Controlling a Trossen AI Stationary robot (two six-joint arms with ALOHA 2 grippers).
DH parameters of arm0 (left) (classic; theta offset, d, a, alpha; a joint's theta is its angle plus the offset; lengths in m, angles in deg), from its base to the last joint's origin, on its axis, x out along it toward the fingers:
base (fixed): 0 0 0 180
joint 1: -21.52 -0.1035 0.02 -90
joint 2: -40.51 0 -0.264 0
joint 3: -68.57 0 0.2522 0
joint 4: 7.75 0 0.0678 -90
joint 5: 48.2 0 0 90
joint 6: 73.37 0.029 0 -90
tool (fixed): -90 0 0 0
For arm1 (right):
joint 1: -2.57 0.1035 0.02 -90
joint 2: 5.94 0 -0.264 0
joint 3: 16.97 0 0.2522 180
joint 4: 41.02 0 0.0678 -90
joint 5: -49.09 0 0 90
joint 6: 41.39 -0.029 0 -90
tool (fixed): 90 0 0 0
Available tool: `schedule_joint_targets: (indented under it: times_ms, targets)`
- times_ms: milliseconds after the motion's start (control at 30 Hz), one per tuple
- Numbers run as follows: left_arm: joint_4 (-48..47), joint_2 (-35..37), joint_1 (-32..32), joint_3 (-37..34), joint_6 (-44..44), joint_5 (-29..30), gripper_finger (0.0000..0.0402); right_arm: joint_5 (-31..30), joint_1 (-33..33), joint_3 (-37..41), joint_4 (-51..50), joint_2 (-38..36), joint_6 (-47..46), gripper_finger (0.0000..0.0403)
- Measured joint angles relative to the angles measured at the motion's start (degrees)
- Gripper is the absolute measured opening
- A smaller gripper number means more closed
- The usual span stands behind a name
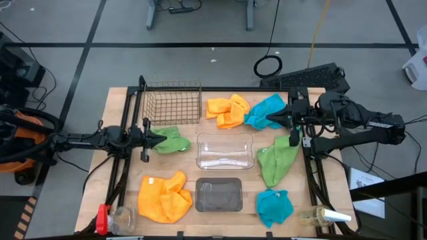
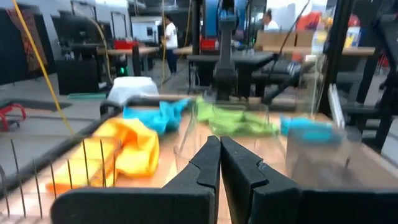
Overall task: Sort microfiber towel by color & place in baskets
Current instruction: Put the right green towel into the black transparent bin
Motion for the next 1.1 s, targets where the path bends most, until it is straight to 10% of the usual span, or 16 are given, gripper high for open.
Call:
schedule_joint_targets:
  times_ms: [633,1100]
  targets:
    - [-31.04,-32.44,-0.01,48.66,3.91,3.32,0.0020,0.26,0.13,0.43,-1.94,3.33,-0.22,0.0000]
    - [-36.24,-44.23,0.00,64.74,7.59,3.61,0.0020,0.26,0.15,2.12,-1.65,6.28,-1.11,0.0000]
